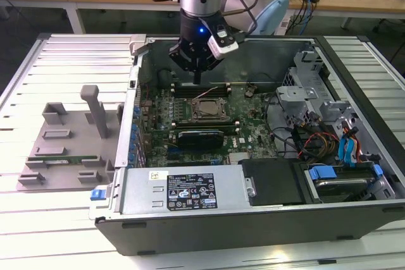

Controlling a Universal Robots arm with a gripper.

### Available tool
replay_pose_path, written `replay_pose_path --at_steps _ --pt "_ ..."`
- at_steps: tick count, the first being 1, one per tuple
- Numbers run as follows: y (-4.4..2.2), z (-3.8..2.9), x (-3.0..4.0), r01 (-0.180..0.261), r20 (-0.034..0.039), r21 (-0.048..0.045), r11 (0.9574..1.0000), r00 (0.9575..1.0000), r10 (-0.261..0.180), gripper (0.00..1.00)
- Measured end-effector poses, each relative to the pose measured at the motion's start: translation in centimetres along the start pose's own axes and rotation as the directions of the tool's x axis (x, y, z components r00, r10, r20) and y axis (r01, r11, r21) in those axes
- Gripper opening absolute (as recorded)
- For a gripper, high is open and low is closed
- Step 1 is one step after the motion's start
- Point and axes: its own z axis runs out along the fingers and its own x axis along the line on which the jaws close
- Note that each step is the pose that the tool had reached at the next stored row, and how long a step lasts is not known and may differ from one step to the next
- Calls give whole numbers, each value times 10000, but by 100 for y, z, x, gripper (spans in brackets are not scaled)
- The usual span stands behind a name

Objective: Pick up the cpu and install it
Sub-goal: 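Install the first cpu locking lever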

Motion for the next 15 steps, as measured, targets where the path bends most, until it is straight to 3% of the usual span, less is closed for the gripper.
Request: replay_pose_path --at_steps 7,15 --pt "-1 14 -50 -58 -2 1 10000 10000 58 11" --pt "0 23 -62 -92 0 -2 10000 10000 92 11"
